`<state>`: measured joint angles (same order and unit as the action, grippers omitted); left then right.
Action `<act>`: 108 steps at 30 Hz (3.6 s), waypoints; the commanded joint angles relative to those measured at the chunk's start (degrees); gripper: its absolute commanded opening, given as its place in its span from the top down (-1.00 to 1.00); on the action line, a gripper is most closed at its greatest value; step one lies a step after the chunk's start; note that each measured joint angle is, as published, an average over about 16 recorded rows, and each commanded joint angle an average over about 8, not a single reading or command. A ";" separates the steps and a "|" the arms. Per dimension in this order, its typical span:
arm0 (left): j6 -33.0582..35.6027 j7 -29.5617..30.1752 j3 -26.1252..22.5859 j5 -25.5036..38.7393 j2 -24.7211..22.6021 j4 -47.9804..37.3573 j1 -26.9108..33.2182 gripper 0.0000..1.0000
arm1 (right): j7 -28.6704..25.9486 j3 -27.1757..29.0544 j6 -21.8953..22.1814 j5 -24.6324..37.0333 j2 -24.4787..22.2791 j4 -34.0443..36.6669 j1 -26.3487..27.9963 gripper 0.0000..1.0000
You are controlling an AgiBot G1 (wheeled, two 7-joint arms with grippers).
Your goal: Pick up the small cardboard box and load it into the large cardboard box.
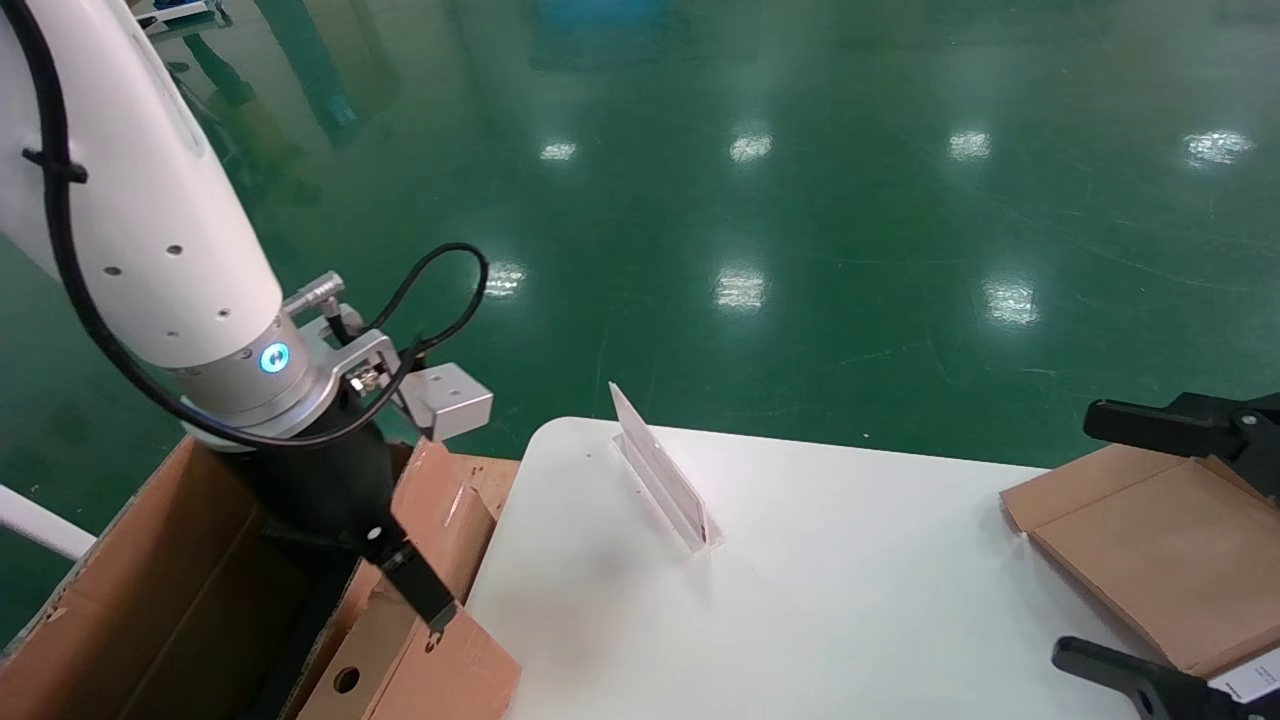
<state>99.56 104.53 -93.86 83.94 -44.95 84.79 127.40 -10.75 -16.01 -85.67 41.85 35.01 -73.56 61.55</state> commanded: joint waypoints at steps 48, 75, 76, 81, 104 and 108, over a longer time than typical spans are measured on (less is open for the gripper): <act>-4.57 2.41 -7.89 -3.78 2.69 0.00 -3.33 1.00 | 0.00 0.00 0.00 0.00 0.00 0.00 0.00 1.00; -4.75 2.35 -7.95 -3.70 2.70 -0.01 -3.51 1.00 | 0.00 0.00 0.02 -0.01 -0.01 0.02 -0.01 -1.00; -4.74 2.35 -7.95 -3.70 2.70 -0.01 -3.50 1.00 | 0.00 0.00 0.02 -0.01 -0.01 0.02 -0.01 -1.00; -4.73 2.35 -7.81 -3.68 2.66 -0.02 -3.42 1.00 | 0.00 0.00 0.01 0.00 0.00 0.01 -0.01 -1.00; -3.80 -5.20 4.73 -5.93 8.74 -1.25 11.29 1.00 | 0.00 0.00 0.02 -0.01 -0.01 0.02 -0.01 -1.00; -3.50 -7.54 8.48 -5.19 10.82 -1.44 14.15 1.00 | 0.00 0.00 0.02 -0.01 -0.01 0.02 -0.01 -1.00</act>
<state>96.34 97.00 -85.56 79.34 -34.28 83.41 141.62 -10.75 -16.01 -85.65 41.84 35.00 -73.54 61.54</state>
